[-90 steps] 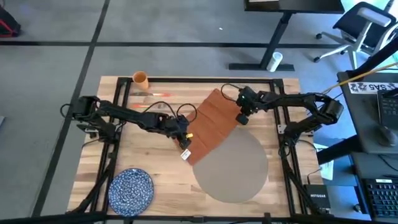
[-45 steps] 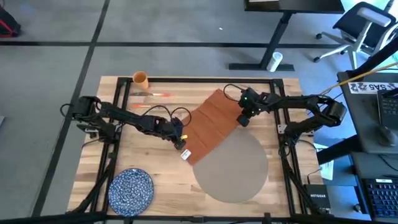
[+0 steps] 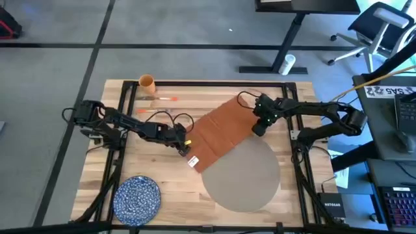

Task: Set table place
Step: Fold the orange napkin

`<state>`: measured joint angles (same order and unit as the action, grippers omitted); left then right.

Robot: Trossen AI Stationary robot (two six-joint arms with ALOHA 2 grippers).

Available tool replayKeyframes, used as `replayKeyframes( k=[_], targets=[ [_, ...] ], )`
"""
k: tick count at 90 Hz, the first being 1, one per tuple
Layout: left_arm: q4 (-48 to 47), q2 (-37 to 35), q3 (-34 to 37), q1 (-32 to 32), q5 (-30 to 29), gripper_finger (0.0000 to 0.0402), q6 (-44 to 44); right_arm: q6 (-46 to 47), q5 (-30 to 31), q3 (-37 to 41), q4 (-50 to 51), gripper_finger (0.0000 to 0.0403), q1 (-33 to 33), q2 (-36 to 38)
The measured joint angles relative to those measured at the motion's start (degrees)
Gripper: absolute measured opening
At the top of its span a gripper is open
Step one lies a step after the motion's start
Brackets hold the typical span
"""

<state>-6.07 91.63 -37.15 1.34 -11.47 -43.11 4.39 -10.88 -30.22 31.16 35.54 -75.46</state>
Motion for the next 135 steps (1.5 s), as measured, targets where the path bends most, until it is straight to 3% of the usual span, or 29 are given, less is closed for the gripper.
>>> replayKeyframes(
  k=[45,83,105,122,135],
  targets=[
    [2.5,0.2,0.2,13.8,1.9,0.0000,12.5,9.7,0.9,0.0,-2.3,0.0000,-11.8,0.0],
    [2.1,0.2,0.2,20.2,4.2,0.0000,19.2,18.9,1.2,-0.1,-3.8,0.0000,-21.6,0.1],
    [1.7,-0.8,0.2,20.4,5.7,0.0000,19.7,22.7,1.6,-0.1,-4.7,0.0000,-25.8,0.1],
    [-0.5,-5.6,0.4,18.3,6.6,0.0000,19.2,23.0,2.4,-0.1,-4.7,0.0000,-26.6,0.3],
    [-2.0,-7.5,0.4,14.6,7.5,0.0000,16.5,21.9,6.5,-0.2,-4.9,0.0000,-26.6,0.5]
  ],
)
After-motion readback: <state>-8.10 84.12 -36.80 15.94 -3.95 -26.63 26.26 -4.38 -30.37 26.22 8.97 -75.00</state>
